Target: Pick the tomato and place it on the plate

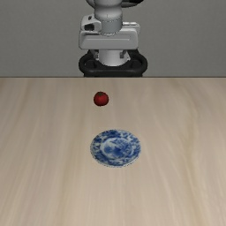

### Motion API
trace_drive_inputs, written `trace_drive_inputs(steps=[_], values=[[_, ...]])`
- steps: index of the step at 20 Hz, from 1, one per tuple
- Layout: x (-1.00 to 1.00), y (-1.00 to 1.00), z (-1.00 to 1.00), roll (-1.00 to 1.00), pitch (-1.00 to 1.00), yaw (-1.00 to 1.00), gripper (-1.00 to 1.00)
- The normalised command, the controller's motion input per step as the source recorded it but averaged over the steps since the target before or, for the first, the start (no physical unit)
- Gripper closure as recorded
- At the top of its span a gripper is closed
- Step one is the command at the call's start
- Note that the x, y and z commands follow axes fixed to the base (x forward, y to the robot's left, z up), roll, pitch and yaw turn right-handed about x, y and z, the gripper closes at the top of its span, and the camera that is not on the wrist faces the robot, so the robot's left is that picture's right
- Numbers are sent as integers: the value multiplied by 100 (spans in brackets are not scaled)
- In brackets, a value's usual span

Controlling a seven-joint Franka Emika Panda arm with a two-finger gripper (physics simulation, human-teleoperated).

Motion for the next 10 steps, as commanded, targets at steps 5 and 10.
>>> trace_drive_inputs(steps=[5, 10], values=[[-60, -40, 0, 0, 0, 0, -100], [-20, 0, -80, 0, 0, 0, -100]])
